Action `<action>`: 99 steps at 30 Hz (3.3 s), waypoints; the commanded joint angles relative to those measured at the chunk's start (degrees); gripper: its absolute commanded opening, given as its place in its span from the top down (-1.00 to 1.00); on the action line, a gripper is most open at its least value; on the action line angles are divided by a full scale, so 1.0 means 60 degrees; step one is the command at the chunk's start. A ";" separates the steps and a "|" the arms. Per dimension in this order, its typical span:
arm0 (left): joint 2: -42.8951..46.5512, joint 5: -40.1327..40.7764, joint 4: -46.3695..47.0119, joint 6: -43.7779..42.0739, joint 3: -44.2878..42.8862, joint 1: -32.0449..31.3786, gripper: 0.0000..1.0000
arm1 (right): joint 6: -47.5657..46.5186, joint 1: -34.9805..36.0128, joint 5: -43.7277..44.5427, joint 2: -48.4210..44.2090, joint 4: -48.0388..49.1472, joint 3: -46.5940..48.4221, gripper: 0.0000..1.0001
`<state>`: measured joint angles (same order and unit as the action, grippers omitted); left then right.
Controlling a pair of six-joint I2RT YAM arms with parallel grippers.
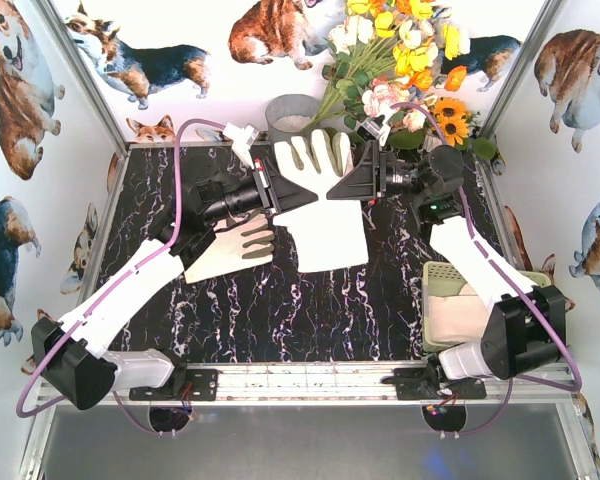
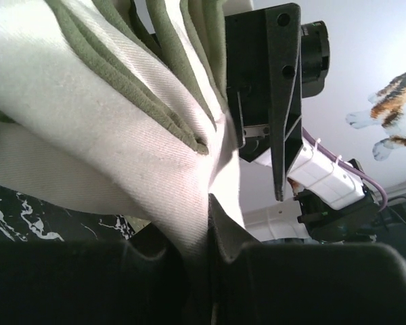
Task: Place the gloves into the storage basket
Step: Place the glove in the bin.
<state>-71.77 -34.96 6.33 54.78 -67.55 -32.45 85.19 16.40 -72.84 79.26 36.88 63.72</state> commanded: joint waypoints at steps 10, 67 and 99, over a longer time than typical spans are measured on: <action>0.0343 0.0722 -0.0773 -0.0641 -0.0318 -0.0056 1.00 | -0.2163 0.0020 0.0631 -0.0713 -0.2154 0.0305 0.83; -0.0315 0.4022 -0.5053 -0.3953 -0.0164 0.3083 -0.99 | -0.2347 -0.5077 1.8052 -0.5393 -1.6039 -0.0408 1.00; -0.0038 0.3914 -0.5395 -0.3965 0.0185 0.3167 -0.99 | -0.1741 -0.5597 1.5897 -0.7523 -1.3149 -0.4365 1.00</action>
<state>-73.10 -11.53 -25.91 32.05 -67.66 -14.28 74.65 -16.99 20.58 34.94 -39.29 35.66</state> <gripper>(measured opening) 0.995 0.077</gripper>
